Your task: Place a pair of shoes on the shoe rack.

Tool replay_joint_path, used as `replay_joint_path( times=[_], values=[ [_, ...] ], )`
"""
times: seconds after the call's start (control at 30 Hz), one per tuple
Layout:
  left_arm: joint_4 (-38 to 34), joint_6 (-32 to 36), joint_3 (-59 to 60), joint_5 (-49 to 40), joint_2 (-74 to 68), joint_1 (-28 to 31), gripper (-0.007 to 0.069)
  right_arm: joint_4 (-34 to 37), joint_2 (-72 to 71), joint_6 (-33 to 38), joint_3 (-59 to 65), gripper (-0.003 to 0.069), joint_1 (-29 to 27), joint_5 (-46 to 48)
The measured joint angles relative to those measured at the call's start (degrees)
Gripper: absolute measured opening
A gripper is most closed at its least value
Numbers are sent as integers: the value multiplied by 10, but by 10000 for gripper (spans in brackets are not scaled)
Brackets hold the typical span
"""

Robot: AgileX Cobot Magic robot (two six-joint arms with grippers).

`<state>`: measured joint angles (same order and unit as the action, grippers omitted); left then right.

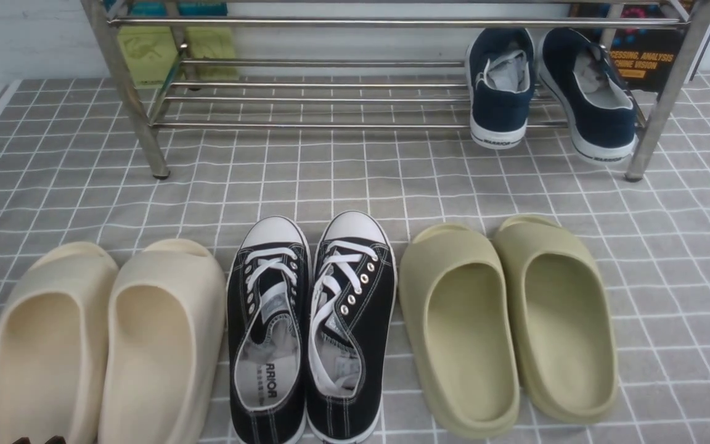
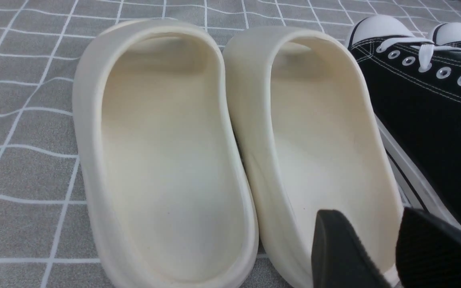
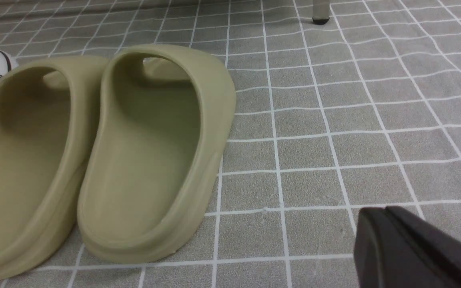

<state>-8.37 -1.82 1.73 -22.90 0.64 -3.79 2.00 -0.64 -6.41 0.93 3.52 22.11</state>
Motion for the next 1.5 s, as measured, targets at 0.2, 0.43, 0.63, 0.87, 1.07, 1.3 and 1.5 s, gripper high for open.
replay_joint_path(
  times=[0.2, 0.43, 0.63, 0.87, 1.07, 1.3, 1.5],
  values=[
    [0, 0, 0, 0, 0, 0, 239, 0, 0, 0, 0, 10, 0, 0],
    [0, 0, 0, 0, 0, 0, 239, 0, 0, -1, 0, 14, 0, 0],
    [0, 0, 0, 0, 0, 0, 239, 1, 0, -1, 0, 15, 0, 0],
    [0, 0, 0, 0, 0, 0, 239, 1, 0, -2, 0, 16, 0, 1],
    [0, 0, 0, 0, 0, 0, 239, 0, 0, -2, 0, 22, 0, 1],
    [0, 0, 0, 0, 0, 0, 239, 0, 0, -4, 0, 28, 0, 1],
    [0, 0, 0, 0, 0, 0, 239, 0, 0, -4, 0, 29, 0, 1]
  ],
)
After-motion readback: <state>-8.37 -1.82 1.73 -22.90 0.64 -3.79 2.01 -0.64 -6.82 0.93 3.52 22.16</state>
